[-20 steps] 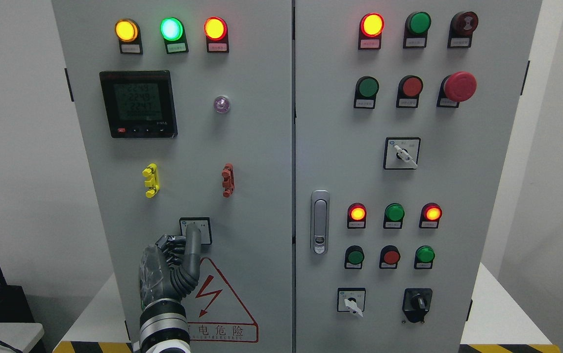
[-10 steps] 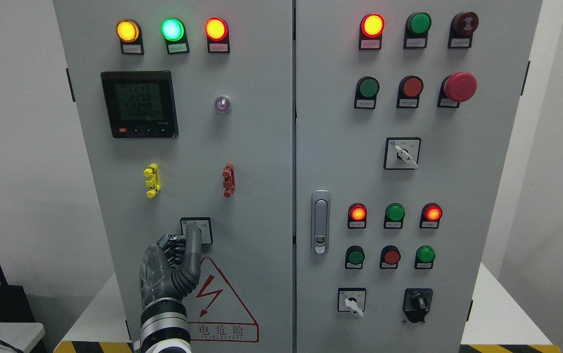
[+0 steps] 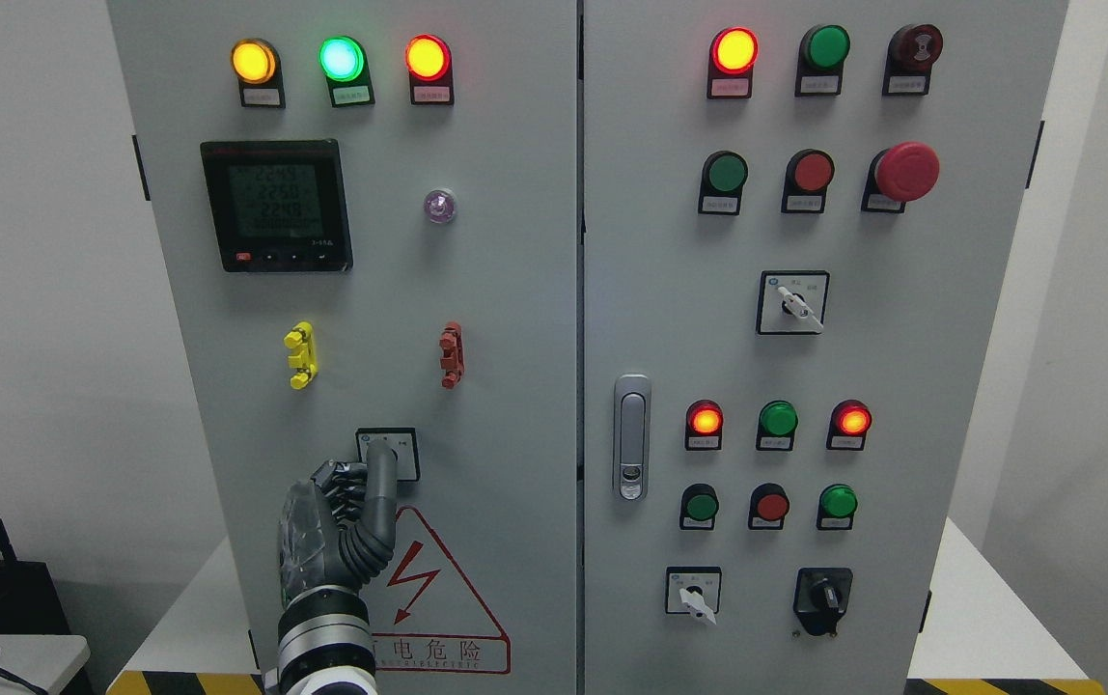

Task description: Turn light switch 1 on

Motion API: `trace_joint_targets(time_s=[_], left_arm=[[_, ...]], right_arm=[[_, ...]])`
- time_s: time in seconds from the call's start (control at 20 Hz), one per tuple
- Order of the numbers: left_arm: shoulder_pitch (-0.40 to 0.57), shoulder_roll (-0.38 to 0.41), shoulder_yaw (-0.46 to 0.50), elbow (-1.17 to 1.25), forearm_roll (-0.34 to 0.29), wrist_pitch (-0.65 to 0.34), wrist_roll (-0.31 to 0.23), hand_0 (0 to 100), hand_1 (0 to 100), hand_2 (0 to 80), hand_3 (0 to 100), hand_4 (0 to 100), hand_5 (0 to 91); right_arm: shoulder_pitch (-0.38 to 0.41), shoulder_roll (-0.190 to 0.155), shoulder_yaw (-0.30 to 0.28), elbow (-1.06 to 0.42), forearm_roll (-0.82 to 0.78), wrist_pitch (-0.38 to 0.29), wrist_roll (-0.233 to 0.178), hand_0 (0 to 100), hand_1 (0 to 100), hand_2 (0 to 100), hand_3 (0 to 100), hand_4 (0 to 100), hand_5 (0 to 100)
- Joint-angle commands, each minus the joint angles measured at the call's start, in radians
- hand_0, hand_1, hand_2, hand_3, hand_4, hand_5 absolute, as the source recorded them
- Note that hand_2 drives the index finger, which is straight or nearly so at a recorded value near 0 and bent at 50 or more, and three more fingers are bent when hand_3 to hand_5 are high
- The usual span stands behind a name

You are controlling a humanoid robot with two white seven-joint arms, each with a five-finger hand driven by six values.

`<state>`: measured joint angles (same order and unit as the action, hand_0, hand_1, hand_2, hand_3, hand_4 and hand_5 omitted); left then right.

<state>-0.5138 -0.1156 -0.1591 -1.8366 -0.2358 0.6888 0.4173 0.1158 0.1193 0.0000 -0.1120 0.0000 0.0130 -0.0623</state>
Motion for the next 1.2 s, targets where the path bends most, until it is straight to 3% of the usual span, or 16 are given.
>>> trace_joint_targets(time_s=[0.0, 0.65, 1.15], left_arm=[[0.0, 0.001, 0.001, 0.002, 0.001, -0.003, 0.0, 67, 17, 44.8, 81, 87, 87.7], [-0.003, -0.001, 0.001, 0.002, 0.004, -0.003, 0.0, 72, 10, 45.0, 82, 88, 87.6], [-0.003, -0.001, 0.004, 0.002, 0.003, -0.005, 0.001, 67, 7, 45.2, 82, 88, 87.6]], right_arm=[[0.001, 0.0, 0.017, 0.0, -0.025, 0.001, -0.001, 12, 39, 0, 0, 0, 0], [-0.001, 0.0, 0.017, 0.0, -0.025, -0.001, -0.001, 12, 39, 0, 0, 0, 0], [0.001, 0.0, 0.017, 0.0, -0.025, -0.001, -0.001, 12, 39, 0, 0, 0, 0]])
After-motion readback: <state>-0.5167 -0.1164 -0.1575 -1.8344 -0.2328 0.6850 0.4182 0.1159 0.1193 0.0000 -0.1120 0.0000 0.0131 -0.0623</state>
